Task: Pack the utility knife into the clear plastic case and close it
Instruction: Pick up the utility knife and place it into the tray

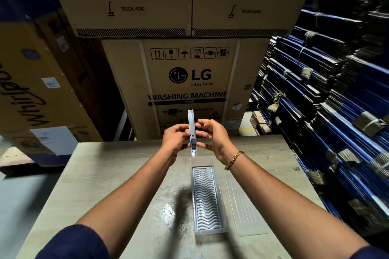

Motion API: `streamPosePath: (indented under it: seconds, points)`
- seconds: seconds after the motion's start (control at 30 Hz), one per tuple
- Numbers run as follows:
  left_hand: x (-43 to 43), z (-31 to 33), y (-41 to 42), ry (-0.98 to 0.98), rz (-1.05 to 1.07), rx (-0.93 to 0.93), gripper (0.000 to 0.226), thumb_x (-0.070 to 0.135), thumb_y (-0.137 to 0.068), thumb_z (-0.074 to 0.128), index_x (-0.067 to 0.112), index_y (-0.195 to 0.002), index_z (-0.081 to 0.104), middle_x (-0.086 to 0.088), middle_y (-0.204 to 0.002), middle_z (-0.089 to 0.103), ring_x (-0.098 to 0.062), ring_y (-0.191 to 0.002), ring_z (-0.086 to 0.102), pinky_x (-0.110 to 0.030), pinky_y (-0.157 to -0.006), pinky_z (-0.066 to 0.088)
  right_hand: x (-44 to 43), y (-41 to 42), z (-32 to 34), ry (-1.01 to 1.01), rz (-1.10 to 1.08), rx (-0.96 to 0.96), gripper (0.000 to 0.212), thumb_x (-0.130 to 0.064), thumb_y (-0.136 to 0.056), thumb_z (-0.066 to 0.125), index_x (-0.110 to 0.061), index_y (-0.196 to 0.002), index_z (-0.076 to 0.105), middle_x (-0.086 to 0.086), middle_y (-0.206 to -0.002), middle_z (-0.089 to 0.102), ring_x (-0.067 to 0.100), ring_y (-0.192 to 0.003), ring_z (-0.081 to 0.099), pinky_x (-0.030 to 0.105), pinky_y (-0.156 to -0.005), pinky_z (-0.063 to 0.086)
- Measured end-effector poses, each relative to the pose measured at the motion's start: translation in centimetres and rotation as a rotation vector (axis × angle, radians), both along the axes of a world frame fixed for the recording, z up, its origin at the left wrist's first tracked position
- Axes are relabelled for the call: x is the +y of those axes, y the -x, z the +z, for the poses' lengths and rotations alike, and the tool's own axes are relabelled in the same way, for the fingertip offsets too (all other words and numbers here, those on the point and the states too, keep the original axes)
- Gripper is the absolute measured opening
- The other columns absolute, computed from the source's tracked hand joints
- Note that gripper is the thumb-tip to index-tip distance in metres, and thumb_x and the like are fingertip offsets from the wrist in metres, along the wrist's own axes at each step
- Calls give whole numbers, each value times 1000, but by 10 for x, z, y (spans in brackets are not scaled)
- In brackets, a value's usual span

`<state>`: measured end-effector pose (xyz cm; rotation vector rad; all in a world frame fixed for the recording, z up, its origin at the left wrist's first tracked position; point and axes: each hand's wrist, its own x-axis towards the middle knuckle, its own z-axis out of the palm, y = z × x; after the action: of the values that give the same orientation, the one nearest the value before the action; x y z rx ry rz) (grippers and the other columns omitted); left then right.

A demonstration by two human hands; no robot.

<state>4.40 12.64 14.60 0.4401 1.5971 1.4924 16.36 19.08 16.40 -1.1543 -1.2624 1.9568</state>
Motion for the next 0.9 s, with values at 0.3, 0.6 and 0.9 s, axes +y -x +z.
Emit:
streamPosePath:
  seconds: [0.3, 0.6, 0.9]
  points:
    - [13, -4, -21, 4, -27, 64, 25, 0, -96, 56, 7, -116, 69, -12, -111, 74, -25, -96, 71, -38, -74, 60, 6, -19, -7, 14, -15, -20, 38, -25, -97, 41, -16, -124, 66, 0, -120, 73, 12, -102, 70, 35, -68, 55]
    - [22, -18, -38, 53, -68, 6, 22, 25, -100, 54, 12, -102, 72, -6, -95, 72, -21, -90, 68, -38, -77, 56, 17, -38, -27, 49, -24, -62, 43, -31, -98, 39, -19, -132, 62, 0, -125, 70, 17, -114, 65, 41, -82, 57]
    - [-2, -65, -64, 181, -112, -68, 35, 36, -105, 43, 16, -92, 69, -2, -85, 70, -12, -71, 65, -21, -57, 52, 4, -55, -85, 105, 37, -203, 26, -36, -99, 41, -30, -108, 64, -1, -128, 69, 12, -105, 69, 38, -78, 58]
